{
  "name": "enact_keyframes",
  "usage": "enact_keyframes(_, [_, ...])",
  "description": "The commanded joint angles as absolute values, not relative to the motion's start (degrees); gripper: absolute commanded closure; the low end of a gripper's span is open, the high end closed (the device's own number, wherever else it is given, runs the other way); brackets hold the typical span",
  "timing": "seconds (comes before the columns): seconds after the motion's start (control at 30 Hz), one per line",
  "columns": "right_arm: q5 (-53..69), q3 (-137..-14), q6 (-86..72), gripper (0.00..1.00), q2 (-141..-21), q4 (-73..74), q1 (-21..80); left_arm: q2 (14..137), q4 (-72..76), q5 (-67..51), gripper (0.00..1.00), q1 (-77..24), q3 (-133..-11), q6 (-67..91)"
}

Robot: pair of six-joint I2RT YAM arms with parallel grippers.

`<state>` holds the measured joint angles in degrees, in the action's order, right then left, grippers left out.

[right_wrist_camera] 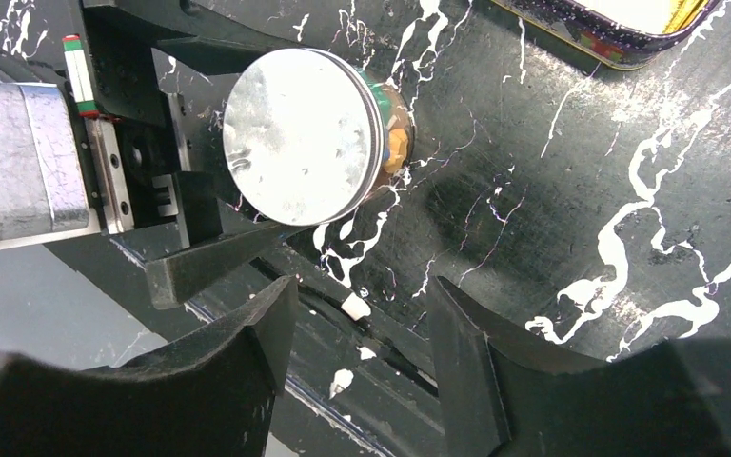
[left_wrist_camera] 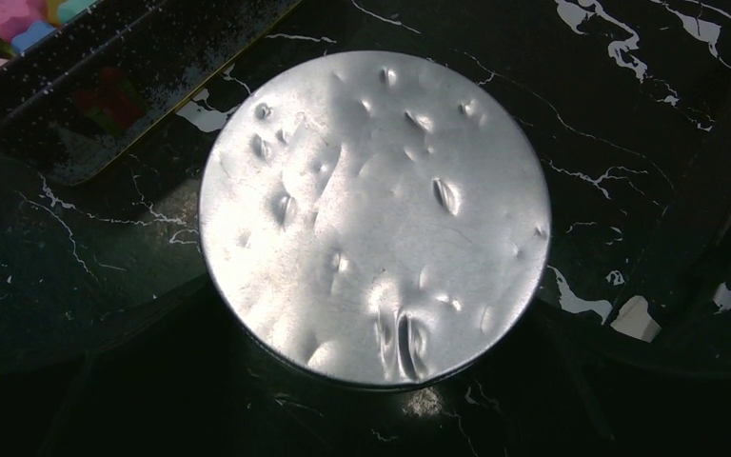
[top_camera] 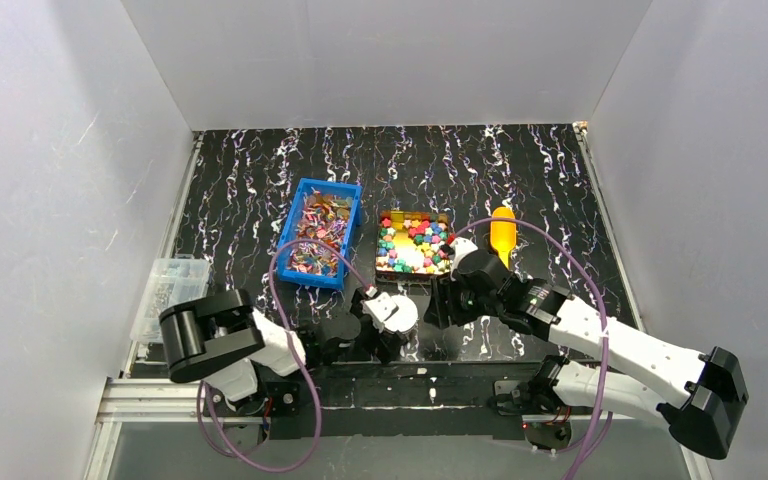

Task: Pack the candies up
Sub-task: Reset both arms

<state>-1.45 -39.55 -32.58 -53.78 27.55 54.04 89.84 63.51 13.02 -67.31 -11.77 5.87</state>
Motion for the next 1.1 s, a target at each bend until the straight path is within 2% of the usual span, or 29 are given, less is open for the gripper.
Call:
enact_keyframes(0.0, [-2.20,-42.17,-31.55,0.38,-54.25,27.71,54.23,84.34,48.10,11.71,0.02,-67.88,-11.49,8.22])
enact_keyframes(0.13, [-2.34,-43.06,-30.98,0.37,-54.83,27.84,54.23,78.22,40.15,8.86,0.02,-68.04,-12.14,9.84])
enact_keyframes(0.37, [-4.48,-45.33,-29.64,0.29,-55.40,28.51,54.23,66.17,25.35,3.28,0.02,-68.04,-13.55,12.34])
enact_keyframes(0.47, [-5.36,-46.31,-28.84,0.19,-55.74,28.88,54.18,60.85,18.00,2.04,0.02,-68.03,-14.90,14.23])
enact_keyframes(0.5, [-5.83,-46.65,-28.52,0.05,-55.86,29.02,54.19,58.64,15.39,1.89,0.02,-68.03,-15.61,14.76])
enact_keyframes(0.53, [-6.29,-46.89,-27.86,0.02,-55.92,29.17,54.17,56.78,12.93,1.72,0.02,-68.03,-16.42,15.07])
enact_keyframes(0.8, [-13.26,-49.40,-26.91,0.02,-56.65,30.20,53.97,46.17,-16.19,13.68,0.02,-67.96,-30.27,20.95])
enact_keyframes(1.07, [-18.54,-55.14,-25.12,0.02,-60.79,33.72,51.40,48.42,-35.93,21.88,0.02,-66.74,-48.84,22.34])
